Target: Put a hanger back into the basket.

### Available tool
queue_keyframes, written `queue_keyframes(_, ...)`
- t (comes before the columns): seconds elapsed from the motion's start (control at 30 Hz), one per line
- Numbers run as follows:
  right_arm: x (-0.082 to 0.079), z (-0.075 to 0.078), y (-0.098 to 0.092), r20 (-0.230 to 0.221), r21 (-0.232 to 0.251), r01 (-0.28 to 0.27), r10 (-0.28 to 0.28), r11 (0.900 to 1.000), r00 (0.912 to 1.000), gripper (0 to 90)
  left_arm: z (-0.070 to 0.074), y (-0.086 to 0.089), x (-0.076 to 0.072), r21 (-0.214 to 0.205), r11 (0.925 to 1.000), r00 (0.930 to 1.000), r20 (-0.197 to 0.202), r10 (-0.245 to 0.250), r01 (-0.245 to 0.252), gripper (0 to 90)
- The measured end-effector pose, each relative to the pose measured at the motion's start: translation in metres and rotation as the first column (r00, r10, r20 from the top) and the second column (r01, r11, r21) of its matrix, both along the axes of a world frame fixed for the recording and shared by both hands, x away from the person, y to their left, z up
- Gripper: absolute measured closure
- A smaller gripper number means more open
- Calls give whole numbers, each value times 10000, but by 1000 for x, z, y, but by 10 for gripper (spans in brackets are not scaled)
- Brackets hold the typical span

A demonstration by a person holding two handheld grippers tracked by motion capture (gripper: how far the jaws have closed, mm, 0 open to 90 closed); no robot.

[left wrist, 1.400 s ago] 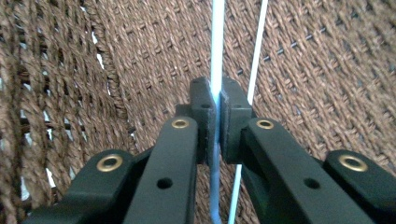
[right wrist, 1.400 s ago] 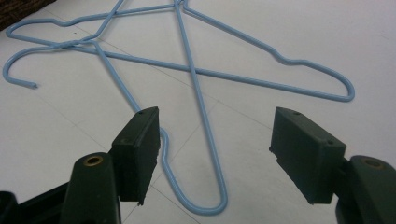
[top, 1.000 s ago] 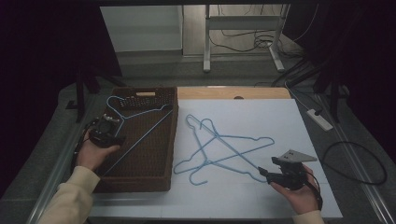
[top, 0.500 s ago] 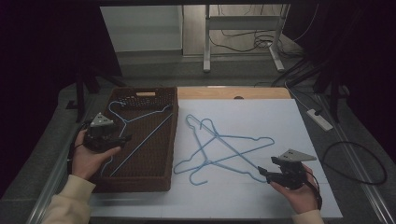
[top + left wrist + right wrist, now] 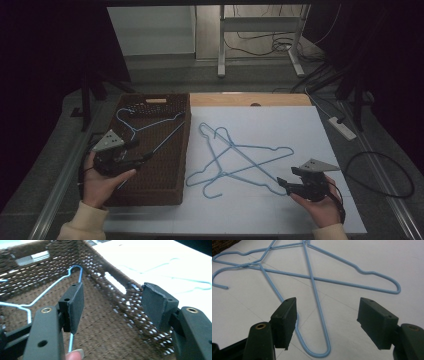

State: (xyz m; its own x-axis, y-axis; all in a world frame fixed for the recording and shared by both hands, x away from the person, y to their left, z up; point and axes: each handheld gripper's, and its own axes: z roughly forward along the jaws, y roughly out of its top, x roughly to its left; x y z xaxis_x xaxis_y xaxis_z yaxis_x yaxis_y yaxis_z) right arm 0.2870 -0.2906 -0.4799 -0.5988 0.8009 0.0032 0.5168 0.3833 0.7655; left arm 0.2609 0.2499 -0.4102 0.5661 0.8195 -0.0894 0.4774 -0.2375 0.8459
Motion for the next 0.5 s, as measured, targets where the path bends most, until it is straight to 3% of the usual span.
queue_keyframes(0.03, 0, 0, -1, 19, 17, 34, -34, 10000, 10000, 323, -2, -2, -4, -337, 9992, 9998, -18, -195, 194, 359)
queue_keyframes(0.2, 0, 0, -4, 46, 146, 51, -51, 9999, 10000, 318, -5, -7, -11, -468, 9986, 9997, -9, -233, 232, 356)
queue_keyframes(0.3, 0, -1, -6, 94, 309, -33, 30, 9995, 10000, 306, -10, -9, -18, -861, 9960, 9997, 10, -237, 237, 357)
queue_keyframes(0.5, -2, 1, -7, 338, 349, -329, 317, 9989, 9989, 300, -16, -12, -24, -722, 9967, 9993, -22, -362, 360, 356)
